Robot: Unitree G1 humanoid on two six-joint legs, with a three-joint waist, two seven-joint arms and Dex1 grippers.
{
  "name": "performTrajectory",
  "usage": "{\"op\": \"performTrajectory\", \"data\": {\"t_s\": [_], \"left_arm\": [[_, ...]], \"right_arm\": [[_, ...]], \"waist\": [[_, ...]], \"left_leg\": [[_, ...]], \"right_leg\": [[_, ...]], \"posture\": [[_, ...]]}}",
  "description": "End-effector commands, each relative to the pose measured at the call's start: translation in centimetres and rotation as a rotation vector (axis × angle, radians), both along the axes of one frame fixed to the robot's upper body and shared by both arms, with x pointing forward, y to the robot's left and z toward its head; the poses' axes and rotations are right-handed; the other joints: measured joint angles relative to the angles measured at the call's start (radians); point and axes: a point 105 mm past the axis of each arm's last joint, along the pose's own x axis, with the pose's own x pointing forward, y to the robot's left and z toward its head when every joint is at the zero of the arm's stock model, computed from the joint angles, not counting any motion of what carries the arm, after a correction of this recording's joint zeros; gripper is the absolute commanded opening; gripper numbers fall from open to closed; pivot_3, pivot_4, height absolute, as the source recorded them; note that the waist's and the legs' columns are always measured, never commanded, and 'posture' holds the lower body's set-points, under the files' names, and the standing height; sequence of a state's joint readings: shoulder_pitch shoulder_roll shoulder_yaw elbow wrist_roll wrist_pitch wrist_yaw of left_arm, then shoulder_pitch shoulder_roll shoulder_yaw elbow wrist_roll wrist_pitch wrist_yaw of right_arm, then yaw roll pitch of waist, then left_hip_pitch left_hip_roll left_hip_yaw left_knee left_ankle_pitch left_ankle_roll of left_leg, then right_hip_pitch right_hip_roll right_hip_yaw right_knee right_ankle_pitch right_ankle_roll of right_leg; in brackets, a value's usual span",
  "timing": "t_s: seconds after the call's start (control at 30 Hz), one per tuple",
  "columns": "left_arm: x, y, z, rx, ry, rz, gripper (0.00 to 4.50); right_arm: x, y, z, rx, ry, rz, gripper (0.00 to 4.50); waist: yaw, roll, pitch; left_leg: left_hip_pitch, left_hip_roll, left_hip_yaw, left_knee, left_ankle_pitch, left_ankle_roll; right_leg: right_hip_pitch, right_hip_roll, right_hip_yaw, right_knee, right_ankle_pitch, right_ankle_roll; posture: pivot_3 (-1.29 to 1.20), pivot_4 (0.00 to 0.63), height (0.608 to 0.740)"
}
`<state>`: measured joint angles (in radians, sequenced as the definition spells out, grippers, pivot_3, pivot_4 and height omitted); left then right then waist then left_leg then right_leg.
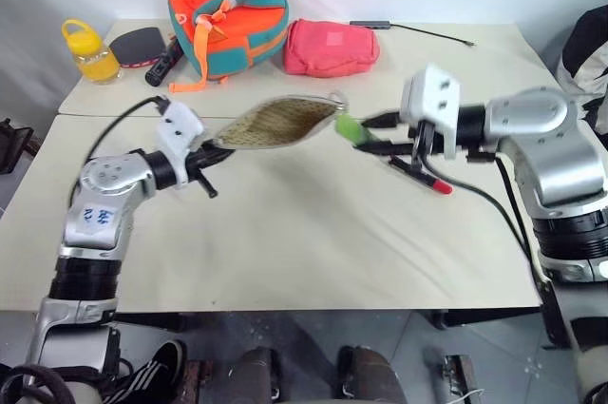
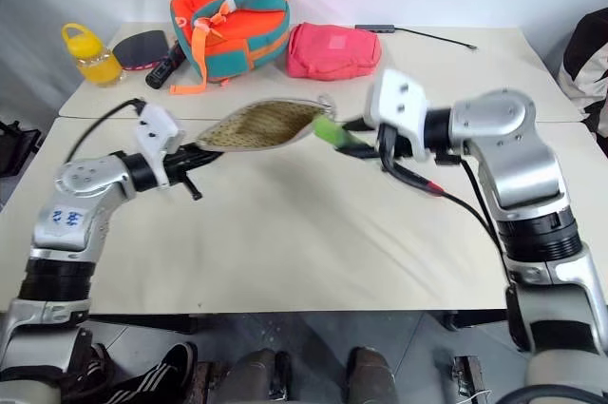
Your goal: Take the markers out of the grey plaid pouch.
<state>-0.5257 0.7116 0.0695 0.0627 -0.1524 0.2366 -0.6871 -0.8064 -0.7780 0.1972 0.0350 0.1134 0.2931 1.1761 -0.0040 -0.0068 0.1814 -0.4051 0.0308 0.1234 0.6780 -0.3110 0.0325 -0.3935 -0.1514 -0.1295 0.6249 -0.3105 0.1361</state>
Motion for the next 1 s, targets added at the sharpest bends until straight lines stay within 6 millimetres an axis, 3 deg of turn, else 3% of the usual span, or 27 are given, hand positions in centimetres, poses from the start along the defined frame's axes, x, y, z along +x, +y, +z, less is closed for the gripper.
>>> {"op": "performTrajectory", "data": {"t_s": [0.03,0.13,0.33,0.4,0.47,0.6,0.73,0.8,0.87,1.0], "left_arm": [[-0.4,1.0,-0.6,0.123,-0.093,0.041,0.0],[-0.9,2.4,-4.6,0.3,-0.083,0.097,0.0],[-1.3,1.0,-6.2,0.204,-0.056,0.086,0.0],[-1.5,0.8,-6.4,0.165,-0.044,0.08,0.54],[-1.5,0.8,-6.4,0.169,-0.053,0.083,0.98],[-2.0,0.6,-6.3,0.094,-0.021,0.058,2.29],[-3.4,0.7,-5.8,-0.053,0.051,0.047,3.62],[-4.5,0.5,-5.7,-0.156,0.12,0.01,4.22],[-6.2,0.1,-4.9,-0.259,0.161,-0.042,4.22],[-8.8,1.2,-4.3,-0.357,0.193,-0.005,4.22]], "right_arm": [[0.4,-0.2,-1.0,-0.046,-0.068,-0.002,1.06],[1.4,-1.2,-5.4,-0.14,-0.068,-0.074,1.06],[2.8,-0.5,-6.7,-0.009,-0.063,-0.14,1.06],[2.7,-0.6,-7.3,-0.008,-0.044,-0.138,1.06],[2.6,-0.6,-7.5,-0.001,-0.029,-0.142,1.79],[2.4,-1.0,-7.6,0.003,-0.018,-0.147,3.13],[1.3,-0.7,-5.9,0.187,0.065,-0.127,4.5],[0.6,-0.6,-4.6,0.297,0.094,-0.116,4.5],[-0.1,-0.9,-3.5,0.424,0.13,-0.124,4.5],[-2.9,-3.2,-4.0,0.507,0.143,-0.126,4.5]], "waist": [[-0.004,0.0,0.0],[-0.016,0.0,0.0],[-0.022,0.0,0.0],[-0.023,0.0,0.0],[-0.023,0.0,0.0],[-0.022,0.0,0.0],[-0.022,0.0,0.0],[-0.022,0.0,0.0],[-0.024,0.0,0.0],[-0.015,0.0,0.0]], "left_leg": [[0.0,0.0,0.001,0.0,0.0,0.0],[0.002,0.001,0.002,-0.001,0.0,-0.001],[0.001,0.002,0.0,0.002,0.0,0.0],[0.001,0.002,0.001,0.002,0.0,0.0],[0.002,0.002,0.0,0.002,0.0,0.0],[0.001,0.002,0.0,0.002,0.0,0.0],[0.001,0.002,-0.001,0.002,0.0,0.0],[0.001,0.002,-0.001,0.001,0.0,0.0],[0.001,0.002,-0.001,0.001,0.0,0.0],[0.002,0.002,-0.004,0.001,0.0,-0.001]], "right_leg": [[-0.001,0.0,0.0,0.0,0.0,0.0],[0.0,0.001,0.0,0.001,0.0,0.0],[0.001,0.0,0.0,0.001,0.0,0.0],[0.001,0.0,0.001,0.001,0.0,0.0],[0.001,0.0,0.001,0.002,0.0,0.0],[0.001,0.0,0.0,0.002,0.0,0.0],[0.001,0.0,0.0,0.002,0.0,0.0],[0.001,0.0,0.0,0.002,0.0,0.0],[0.001,0.0,0.0,0.002,0.0,0.0],[0.003,-0.001,-0.001,0.002,0.0,0.0]], "posture": [[0.0,0.15,0.74],[0.0,0.15,0.74],[0.0,0.15,0.74],[0.0,0.15,0.74],[0.0,0.15,0.74],[0.0,0.15,0.74],[0.0,0.15,0.74],[0.0,0.15,0.74],[0.0,0.15,0.74],[0.0,0.15,0.74]]}}
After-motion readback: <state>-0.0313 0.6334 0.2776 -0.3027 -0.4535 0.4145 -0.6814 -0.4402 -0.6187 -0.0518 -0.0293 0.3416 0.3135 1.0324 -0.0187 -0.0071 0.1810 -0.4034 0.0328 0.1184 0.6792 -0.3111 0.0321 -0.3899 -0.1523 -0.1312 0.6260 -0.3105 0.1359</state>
